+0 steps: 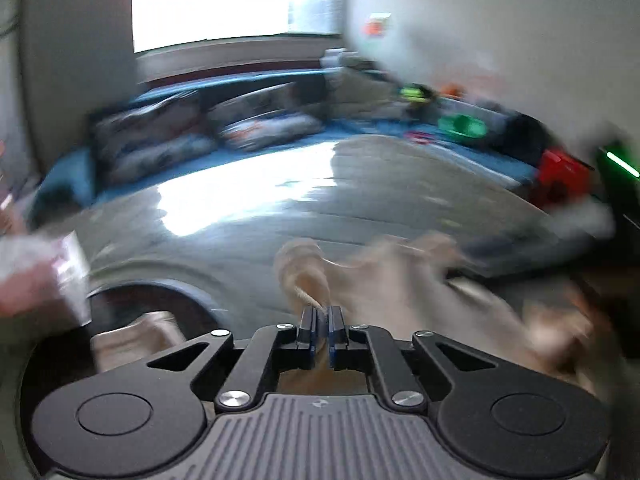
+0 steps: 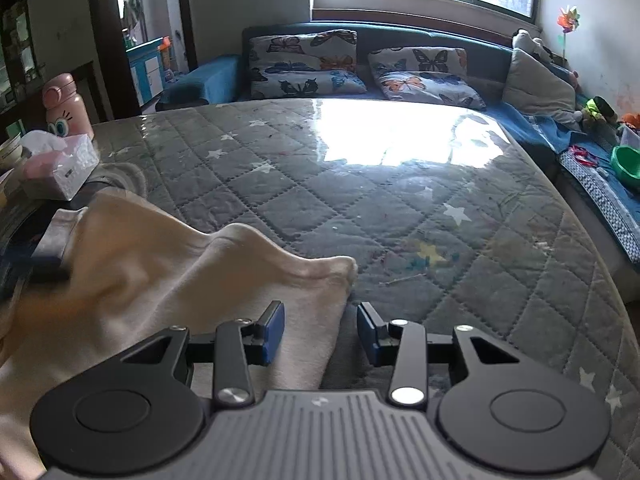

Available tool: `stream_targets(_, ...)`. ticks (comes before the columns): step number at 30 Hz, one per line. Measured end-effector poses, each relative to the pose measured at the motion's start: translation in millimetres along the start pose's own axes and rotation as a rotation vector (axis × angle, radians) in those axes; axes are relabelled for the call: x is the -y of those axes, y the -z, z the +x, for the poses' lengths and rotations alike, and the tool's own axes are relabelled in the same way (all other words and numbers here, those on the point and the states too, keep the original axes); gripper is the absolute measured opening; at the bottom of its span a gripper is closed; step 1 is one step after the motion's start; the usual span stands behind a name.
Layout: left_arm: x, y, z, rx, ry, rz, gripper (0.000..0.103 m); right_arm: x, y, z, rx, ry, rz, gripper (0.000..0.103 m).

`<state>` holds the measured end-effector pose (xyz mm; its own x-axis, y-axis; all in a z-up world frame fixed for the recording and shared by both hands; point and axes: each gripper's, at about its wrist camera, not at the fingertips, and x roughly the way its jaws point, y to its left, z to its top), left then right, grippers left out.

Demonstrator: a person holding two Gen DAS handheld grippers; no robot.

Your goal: Fold clothes

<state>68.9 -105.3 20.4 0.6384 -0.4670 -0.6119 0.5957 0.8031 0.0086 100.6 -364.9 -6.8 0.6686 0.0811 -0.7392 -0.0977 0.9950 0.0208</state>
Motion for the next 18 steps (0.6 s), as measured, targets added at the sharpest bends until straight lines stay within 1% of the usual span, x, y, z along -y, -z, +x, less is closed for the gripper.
stream_targets(2,20,10,-3,-0.026,0.079,0.067,0.007,3,0,-1,0.000,0.003,0.009,0.040)
stream_targets(3,26,14,-4,-0.037,0.109,0.086,0.011,4,1,-1,-0.001,0.003,0.014,0.040)
stream_targets(5,37,20,-6,-0.058,0.165,0.117,0.011,4,1,-1,-0.002,0.005,0.016,0.040)
stream_targets(7,38,22,-13,-0.031,0.171,0.130,0.012,3,1,-2,-0.001,0.006,0.011,0.040)
stream_targets(9,29,18,-21,0.014,0.156,0.107,0.012,2,0,-2,0.000,0.005,0.005,0.040)
stream_targets(11,17,6,-22,0.037,0.102,0.062,0.012,0,0,-1,0.000,0.006,-0.002,0.040)
stream_targets(12,8,1,-20,0.035,0.067,0.027,0.015,0,0,0,0.000,0.006,-0.005,0.040)
stream_targets(13,0,-4,-15,0.024,0.047,-0.008,0.022,-1,0,0,0.000,0.006,-0.004,0.040)
stream_targets(14,-8,-8,-7,0.000,0.050,-0.038,0.029,-1,-1,1,0.000,0.005,-0.003,0.040)
stream_targets(15,-13,-10,2,-0.027,0.050,-0.059,0.048,-1,0,1,0.001,0.004,0.000,0.040)
stream_targets(16,-16,-11,9,-0.050,0.033,-0.069,0.061,-1,0,1,0.001,0.003,0.000,0.040)
stream_targets(17,-17,-12,16,-0.065,0.009,-0.073,0.061,-2,-1,1,0.000,0.002,-0.001,0.040)
stream_targets(18,-18,-12,21,-0.070,0.011,-0.077,0.058,-3,-1,1,0.000,0.002,-0.004,0.040)
